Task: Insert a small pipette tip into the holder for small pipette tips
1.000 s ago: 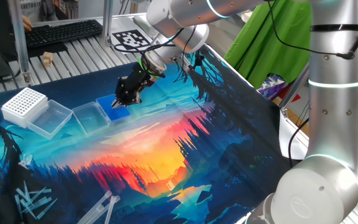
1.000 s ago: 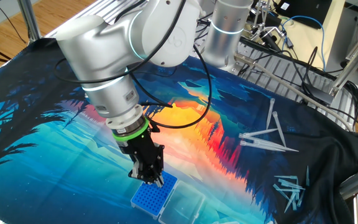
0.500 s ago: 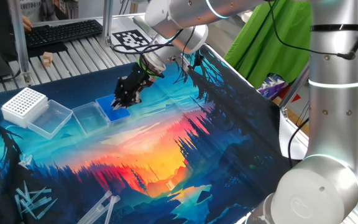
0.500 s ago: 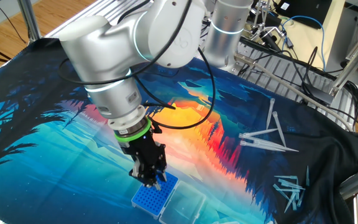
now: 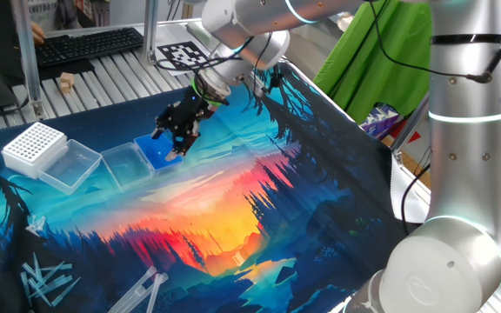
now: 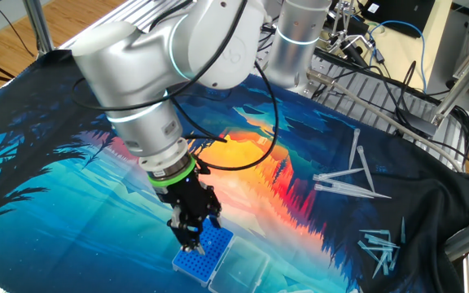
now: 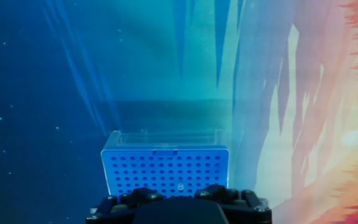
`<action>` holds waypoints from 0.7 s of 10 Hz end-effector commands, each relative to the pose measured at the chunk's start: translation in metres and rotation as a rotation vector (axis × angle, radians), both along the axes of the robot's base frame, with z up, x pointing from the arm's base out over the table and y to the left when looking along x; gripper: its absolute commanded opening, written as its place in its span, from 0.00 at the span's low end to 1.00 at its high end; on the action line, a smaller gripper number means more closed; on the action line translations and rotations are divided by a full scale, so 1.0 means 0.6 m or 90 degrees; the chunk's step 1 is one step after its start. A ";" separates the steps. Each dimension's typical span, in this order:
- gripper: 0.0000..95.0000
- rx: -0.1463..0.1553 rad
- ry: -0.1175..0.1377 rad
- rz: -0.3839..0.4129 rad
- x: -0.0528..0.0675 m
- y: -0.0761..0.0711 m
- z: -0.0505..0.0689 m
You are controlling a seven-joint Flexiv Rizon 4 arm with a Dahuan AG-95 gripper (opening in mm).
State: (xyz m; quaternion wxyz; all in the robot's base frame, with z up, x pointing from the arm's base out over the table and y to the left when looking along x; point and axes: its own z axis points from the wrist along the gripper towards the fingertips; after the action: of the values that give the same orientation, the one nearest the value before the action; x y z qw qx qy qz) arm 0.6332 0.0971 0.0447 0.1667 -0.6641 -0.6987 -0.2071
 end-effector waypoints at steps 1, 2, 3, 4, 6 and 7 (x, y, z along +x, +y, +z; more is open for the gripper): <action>0.80 -0.060 0.000 0.021 0.002 0.000 0.013; 0.80 -0.094 -0.007 0.038 0.003 0.002 0.020; 0.40 -0.155 -0.030 0.095 -0.001 0.008 0.035; 0.40 -0.167 -0.043 0.125 -0.004 0.009 0.046; 0.40 -0.173 -0.062 0.166 -0.016 0.001 0.074; 0.20 -0.175 -0.069 0.181 -0.021 -0.003 0.083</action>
State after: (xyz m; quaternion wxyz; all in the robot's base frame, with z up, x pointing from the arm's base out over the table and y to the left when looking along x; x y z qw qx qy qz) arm 0.6256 0.0980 0.0824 0.0794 -0.6020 -0.7863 -0.1138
